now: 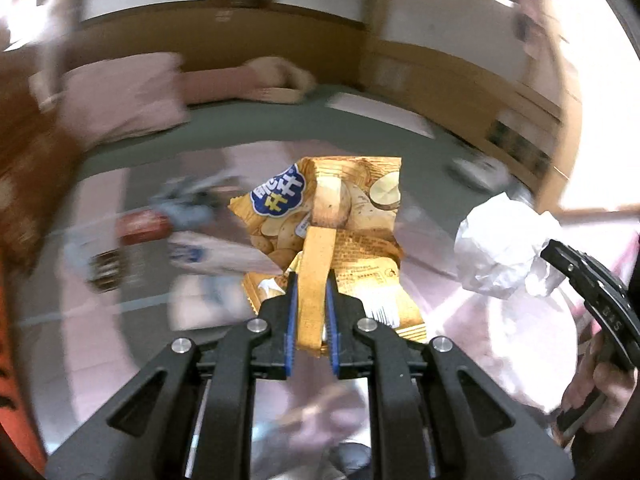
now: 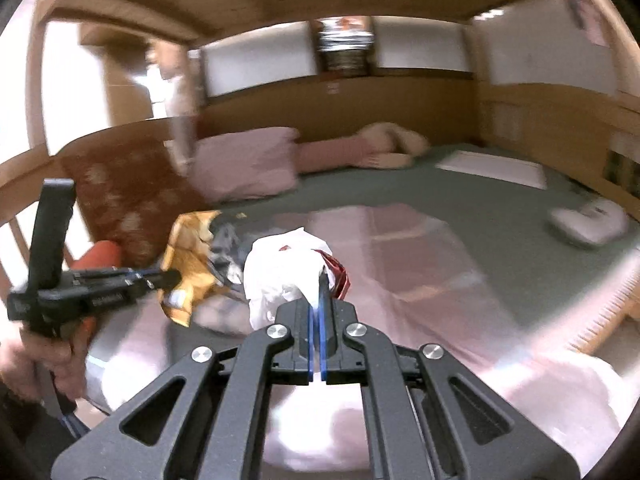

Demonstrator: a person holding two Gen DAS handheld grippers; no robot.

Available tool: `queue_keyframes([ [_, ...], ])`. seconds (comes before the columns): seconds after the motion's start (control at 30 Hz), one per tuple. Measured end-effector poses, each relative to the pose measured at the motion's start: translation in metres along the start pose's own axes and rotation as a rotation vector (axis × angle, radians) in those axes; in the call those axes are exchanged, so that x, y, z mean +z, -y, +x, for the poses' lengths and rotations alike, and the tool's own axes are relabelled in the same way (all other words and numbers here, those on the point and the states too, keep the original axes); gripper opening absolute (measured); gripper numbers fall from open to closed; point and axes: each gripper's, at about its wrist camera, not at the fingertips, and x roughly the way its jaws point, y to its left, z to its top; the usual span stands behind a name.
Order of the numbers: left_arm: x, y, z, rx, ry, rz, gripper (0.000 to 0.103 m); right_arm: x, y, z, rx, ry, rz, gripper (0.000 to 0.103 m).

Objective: Collect trash
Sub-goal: 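Open both grippers over the white trash bag to drop the items, then bring both open grippers back over the remaining trash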

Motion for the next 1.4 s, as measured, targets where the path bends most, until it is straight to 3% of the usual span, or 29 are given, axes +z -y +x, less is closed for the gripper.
queue_keyframes([
  [0.2,-0.006,0.118,0.029,-0.207,-0.057,0.194,0.013,-0.042,0.088,-0.051,-0.248,-0.107,0.080,0.003],
  [0.23,-0.007,0.135,0.034,-0.234,-0.064,0.221,0.013,-0.050,0.100,-0.052,-0.285,-0.147,0.108,0.012],
  [0.27,-0.008,0.156,0.040,-0.272,-0.084,0.252,0.013,-0.056,0.108,-0.053,-0.304,-0.178,0.130,0.035],
  [0.3,-0.008,0.168,0.045,-0.295,-0.096,0.265,0.013,-0.061,0.116,-0.056,-0.321,-0.195,0.160,0.049],
  [0.33,-0.010,0.184,0.052,-0.321,-0.113,0.276,0.013,-0.065,0.125,-0.064,-0.346,-0.176,0.202,0.069],
  [0.37,-0.011,0.196,0.058,-0.341,-0.133,0.284,0.013,-0.066,0.128,-0.072,-0.368,-0.148,0.224,0.074],
  [0.43,-0.018,0.223,0.072,-0.397,-0.175,0.302,0.017,-0.062,0.131,-0.089,-0.399,-0.078,0.256,0.075],
  [0.47,-0.023,0.233,0.078,-0.413,-0.190,0.310,0.021,-0.056,0.133,-0.099,-0.413,-0.033,0.271,0.077],
  [0.53,-0.024,0.238,0.088,-0.406,-0.240,0.310,0.076,-0.047,0.129,-0.112,-0.417,0.027,0.282,0.083],
  [0.57,-0.023,0.231,0.086,-0.389,-0.223,0.289,0.082,-0.045,0.127,-0.112,-0.411,0.037,0.276,0.084],
  [0.6,-0.018,0.215,0.078,-0.358,-0.158,0.257,0.084,-0.042,0.122,-0.112,-0.404,0.046,0.264,0.084],
  [0.67,-0.009,0.192,0.071,-0.335,-0.133,0.230,0.085,-0.036,0.111,-0.104,-0.381,0.057,0.252,0.084],
  [0.8,0.015,0.108,0.040,-0.229,-0.060,0.068,0.093,-0.025,0.077,-0.073,-0.274,0.052,0.219,0.085],
  [1.03,0.014,-0.037,-0.012,0.194,0.045,-0.079,0.096,0.012,-0.028,0.021,0.008,0.039,0.089,0.086],
  [1.23,0.003,-0.111,-0.049,0.333,0.074,-0.171,0.097,0.050,-0.122,0.094,0.183,0.009,-0.039,0.086],
  [1.4,-0.002,-0.141,-0.064,0.415,0.077,-0.212,0.097,0.048,-0.150,0.128,0.211,0.022,-0.074,0.086],
])
